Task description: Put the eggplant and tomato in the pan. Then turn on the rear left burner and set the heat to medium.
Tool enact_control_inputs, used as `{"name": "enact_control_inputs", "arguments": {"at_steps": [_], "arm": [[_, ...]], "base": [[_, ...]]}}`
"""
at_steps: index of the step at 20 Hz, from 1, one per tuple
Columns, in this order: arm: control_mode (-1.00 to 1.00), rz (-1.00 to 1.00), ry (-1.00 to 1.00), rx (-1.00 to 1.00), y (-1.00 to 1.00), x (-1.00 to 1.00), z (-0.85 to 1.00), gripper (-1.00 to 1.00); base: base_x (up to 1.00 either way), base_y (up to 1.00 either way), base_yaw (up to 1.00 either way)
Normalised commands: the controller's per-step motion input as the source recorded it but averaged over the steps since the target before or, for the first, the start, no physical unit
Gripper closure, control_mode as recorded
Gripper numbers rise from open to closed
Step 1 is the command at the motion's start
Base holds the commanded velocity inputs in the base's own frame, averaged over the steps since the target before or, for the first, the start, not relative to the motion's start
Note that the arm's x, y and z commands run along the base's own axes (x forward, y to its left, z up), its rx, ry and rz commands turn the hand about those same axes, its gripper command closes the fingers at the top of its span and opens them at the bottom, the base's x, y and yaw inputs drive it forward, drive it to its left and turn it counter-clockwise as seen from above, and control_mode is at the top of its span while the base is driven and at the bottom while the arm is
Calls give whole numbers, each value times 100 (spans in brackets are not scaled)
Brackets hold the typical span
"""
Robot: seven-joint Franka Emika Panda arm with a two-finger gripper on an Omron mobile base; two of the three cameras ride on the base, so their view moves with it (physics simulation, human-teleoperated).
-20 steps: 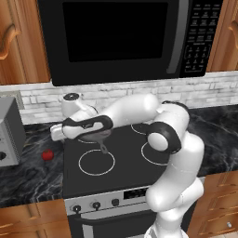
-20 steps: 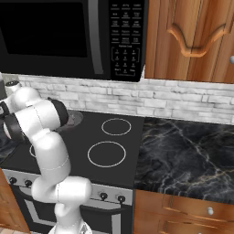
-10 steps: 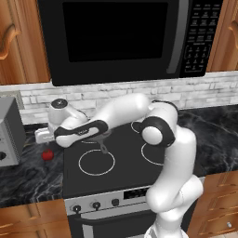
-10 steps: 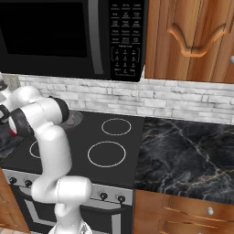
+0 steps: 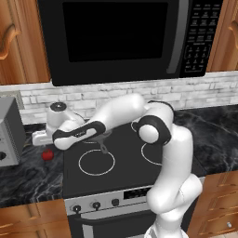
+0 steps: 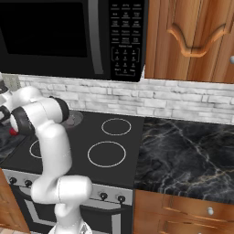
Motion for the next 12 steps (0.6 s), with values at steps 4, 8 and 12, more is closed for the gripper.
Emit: {"name": "enact_control_inputs", "arguments": {"at_steps": [4, 8, 12], "arm": [[-100, 0, 2, 0, 0, 11, -36, -100], [-100, 0, 0, 0, 13, 29, -2, -100], [-100, 0, 0, 0, 28, 28, 0, -100]], "base": [[0, 0, 0], [0, 0, 0], [0, 0, 0]]}}
